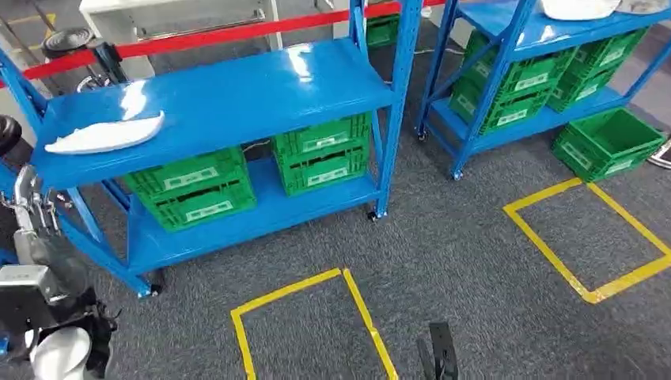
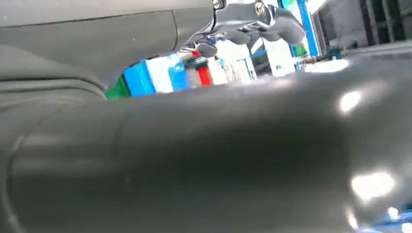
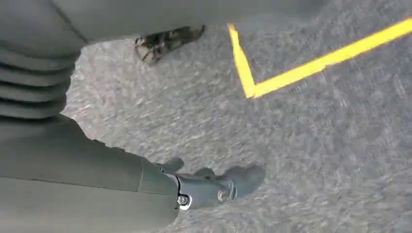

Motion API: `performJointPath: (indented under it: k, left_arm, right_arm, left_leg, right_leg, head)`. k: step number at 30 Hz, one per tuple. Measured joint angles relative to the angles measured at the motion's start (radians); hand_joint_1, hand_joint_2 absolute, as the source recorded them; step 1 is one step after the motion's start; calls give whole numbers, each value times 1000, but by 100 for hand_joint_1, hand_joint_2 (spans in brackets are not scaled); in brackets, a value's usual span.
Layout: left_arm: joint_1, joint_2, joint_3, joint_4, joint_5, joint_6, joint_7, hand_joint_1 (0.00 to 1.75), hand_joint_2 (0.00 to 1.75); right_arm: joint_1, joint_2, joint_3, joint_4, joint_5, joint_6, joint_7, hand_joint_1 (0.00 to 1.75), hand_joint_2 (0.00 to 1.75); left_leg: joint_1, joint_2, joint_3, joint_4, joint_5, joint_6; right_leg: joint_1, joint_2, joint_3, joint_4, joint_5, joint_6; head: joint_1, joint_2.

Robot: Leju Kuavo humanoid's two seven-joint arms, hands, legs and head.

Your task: Take the parts from the cabinet and place them on the table.

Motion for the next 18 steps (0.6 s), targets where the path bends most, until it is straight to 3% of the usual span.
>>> performJointPath:
  k: [2, 3, 6, 7, 8, 9, 10, 11, 12, 13, 14, 16, 17, 18]
  left_arm:
    - [0, 2, 0, -11, 0, 0, 3, 0, 0]
    - [-2, 3, 0, -15, -1, 0, 0, 0, 0]
    - [4, 4, -1, -13, -1, -2, 3, 0, 0]
    - [5, 5, -1, -12, -2, -3, 3, 0, 0]
    - [5, 6, -1, -9, -2, -4, 3, 0, 0]
    - [5, 6, -1, -7, -2, -7, 3, 0, 0]
    - [4, 6, -1, -5, -2, -11, 3, 0, 0]
    - [3, 5, -2, -3, -2, -13, 3, 0, 0]
    - [3, 5, -3, 1, -2, -15, 3, 0, 0]
    - [3, 7, -3, 6, -2, -16, 3, 0, 0]
    - [3, 9, -3, 6, -1, -17, 4, 0, 0]
    - [-5, 7, -6, 8, -1, -18, 3, 0, 0]
    - [-8, 4, -10, 8, -2, -18, 3, 0, 0]
    - [-13, 4, -11, 9, -2, -18, 3, 0, 0]
  right_arm:
    - [0, 0, 0, 0, 3, -5, -6, 0, 0]
    - [-1, -2, 0, 0, 4, -5, -7, 0, 0]
    - [-3, -2, 0, 0, 4, -6, -22, 0, 0]
    - [-2, -2, 0, 0, 6, -5, -27, 0, 0]
    - [-2, -2, 0, 0, 9, -5, -27, 0, 0]
    - [-2, -2, 0, 0, 13, -3, -27, 0, 0]
    - [-3, -2, 0, 0, 18, -2, -29, 0, 0]
    - [-3, -2, 2, 0, 20, -2, -32, 0, 0]
    - [-3, 4, 3, 3, 19, -2, -35, 0, 0]
    - [-9, 2, 3, 4, 18, -2, -37, 0, 0]
    - [-15, 2, 3, 4, 18, -1, -39, 0, 0]
    - [-13, 2, 3, 4, 18, 0, -42, 0, 0]
    - [-13, -1, 3, 4, 17, 0, -42, 0, 0]
    - [-14, -1, 3, 4, 18, 0, -42, 0, 0]
  left_leg:
    - [4, 4, -3, 16, -4, -9]
    - [5, 8, -27, 64, -2, -13]
    - [5, 11, -179, 268, -60, -21]
    - [5, 11, -216, 292, -79, -19]
    - [5, 11, -233, 280, -78, -15]
    - [3, 11, -232, 235, -55, -7]
    - [-3, 10, -219, 165, -4, 3]
    - [-6, 2, -203, 93, 65, 14]
    - [-10, -27, -190, 15, 163, 27]
    - [-24, -47, -190, 7, 138, 31]
    - [-23, -50, -173, 4, 132, 34]
    - [-20, -33, -142, -18, 142, 39]
    - [-13, -28, -121, -26, 142, 41]
    - [-14, -17, -105, -26, 134, 44]
  right_leg:
    - [-2, 5, 23, -6, -4, -15]
    - [-2, 4, 36, -10, -10, -23]
    - [0, 5, 68, -18, -30, -33]
    - [1, 7, 79, -18, -40, -33]
    - [3, 9, 93, -19, -51, -33]
    - [5, 11, 110, -19, -62, -32]
    - [8, 12, 127, -20, -74, -32]
    - [11, 21, 142, -23, -84, -30]
    - [8, 22, 146, -27, -93, -27]
    - [10, 36, 154, -29, -104, -19]
    - [9, 40, 162, -39, -115, -14]
    - [12, 48, 190, -31, -94, -7]
    - [13, 46, 184, -11, -97, -6]
    - [15, 26, 165, 38, -89, -2]
  head:
    - [1, 0]
    - [-5, 0]
    - [-5, 0]
    - [-5, 0]
    - [-5, 0]
    - [-5, 0]
    - [-6, 0]
    - [-5, 0]
    - [-5, 0]
    - [-8, 0]
    - [-5, 0]
    - [-3, 0]
    - [-3, 0]
    - [-4, 0]
